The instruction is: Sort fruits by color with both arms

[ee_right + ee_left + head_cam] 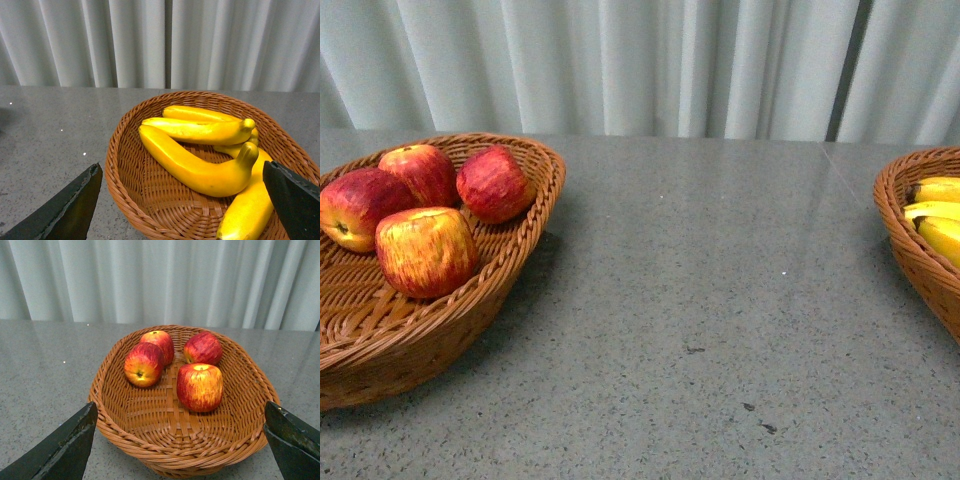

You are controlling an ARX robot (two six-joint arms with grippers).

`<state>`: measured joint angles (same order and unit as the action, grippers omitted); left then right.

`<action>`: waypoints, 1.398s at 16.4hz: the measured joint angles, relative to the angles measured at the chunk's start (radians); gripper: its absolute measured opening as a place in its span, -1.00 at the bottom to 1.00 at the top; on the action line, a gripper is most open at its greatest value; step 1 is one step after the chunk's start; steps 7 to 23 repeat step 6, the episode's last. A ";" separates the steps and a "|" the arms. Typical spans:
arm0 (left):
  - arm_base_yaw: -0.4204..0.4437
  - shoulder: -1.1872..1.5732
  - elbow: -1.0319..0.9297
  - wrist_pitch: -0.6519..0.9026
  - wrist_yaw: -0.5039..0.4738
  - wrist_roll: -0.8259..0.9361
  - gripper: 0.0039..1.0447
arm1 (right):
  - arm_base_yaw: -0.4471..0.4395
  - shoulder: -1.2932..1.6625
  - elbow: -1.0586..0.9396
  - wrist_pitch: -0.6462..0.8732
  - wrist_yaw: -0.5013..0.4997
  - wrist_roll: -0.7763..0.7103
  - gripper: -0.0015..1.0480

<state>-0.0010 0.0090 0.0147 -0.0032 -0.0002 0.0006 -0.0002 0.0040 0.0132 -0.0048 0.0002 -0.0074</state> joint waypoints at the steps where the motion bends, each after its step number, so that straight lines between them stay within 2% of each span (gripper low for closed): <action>1: 0.000 0.000 0.000 0.000 0.000 0.000 0.88 | 0.000 0.000 0.000 0.000 0.000 0.000 0.87; 23: 0.000 0.000 0.000 0.000 0.000 0.000 0.88 | 0.000 0.000 0.000 0.000 0.000 0.000 0.87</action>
